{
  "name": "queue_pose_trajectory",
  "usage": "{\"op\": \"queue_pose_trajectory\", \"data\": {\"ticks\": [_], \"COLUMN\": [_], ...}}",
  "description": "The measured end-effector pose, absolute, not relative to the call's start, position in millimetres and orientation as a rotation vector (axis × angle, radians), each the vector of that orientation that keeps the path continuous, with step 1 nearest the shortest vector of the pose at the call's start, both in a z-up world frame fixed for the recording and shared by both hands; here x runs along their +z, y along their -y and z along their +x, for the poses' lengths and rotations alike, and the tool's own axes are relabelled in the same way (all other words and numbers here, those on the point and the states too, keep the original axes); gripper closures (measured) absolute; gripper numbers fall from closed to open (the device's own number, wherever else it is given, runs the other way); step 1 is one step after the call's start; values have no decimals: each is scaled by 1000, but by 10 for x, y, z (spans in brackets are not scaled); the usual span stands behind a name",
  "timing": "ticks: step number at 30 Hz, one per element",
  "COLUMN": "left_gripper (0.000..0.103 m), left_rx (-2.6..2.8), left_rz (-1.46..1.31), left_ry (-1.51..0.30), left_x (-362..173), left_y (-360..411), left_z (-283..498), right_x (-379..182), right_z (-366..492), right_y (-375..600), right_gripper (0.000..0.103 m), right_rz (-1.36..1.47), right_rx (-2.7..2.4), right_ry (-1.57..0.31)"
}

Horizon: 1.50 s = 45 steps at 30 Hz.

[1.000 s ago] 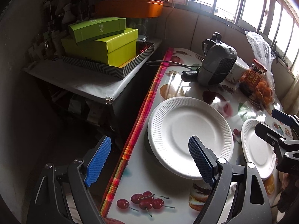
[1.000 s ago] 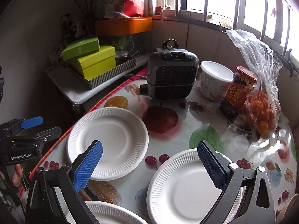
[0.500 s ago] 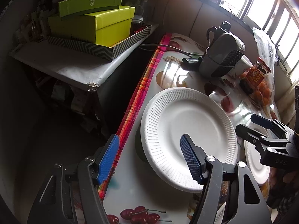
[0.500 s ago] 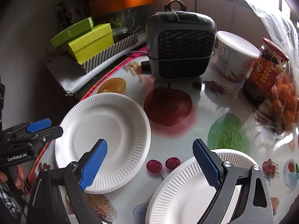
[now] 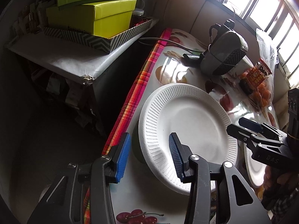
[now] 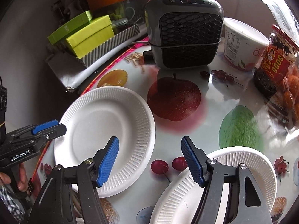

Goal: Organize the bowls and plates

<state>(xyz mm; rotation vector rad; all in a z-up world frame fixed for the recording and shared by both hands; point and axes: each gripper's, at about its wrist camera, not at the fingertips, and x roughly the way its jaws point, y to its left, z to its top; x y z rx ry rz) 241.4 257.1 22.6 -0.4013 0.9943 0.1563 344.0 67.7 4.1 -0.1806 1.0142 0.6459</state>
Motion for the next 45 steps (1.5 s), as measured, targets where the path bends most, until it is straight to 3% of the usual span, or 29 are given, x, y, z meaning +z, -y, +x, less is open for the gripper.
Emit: {"op": "queue_pose_trajectory", "data": {"ticks": [6, 8, 22, 45], "left_gripper": [71, 80, 81, 81], "left_rx": [148, 150, 158, 177], "left_rz": [-435, -435, -422, -383], "left_ry": [-1005, -1004, -1009, -1012], "left_x": [192, 195, 203, 248], "left_y": [-2588, -2586, -2579, -2530], "left_z": [2421, 2424, 2442, 2437], "right_x": [20, 22, -7, 42], "right_z": [3447, 3450, 3478, 3451], "right_y": [-666, -668, -661, -673], "right_gripper": [49, 55, 80, 85], "right_rz": [-162, -160, -139, -143], "right_rx": [654, 655, 658, 631], "right_ry": [-1030, -1032, -1047, -1055]}}
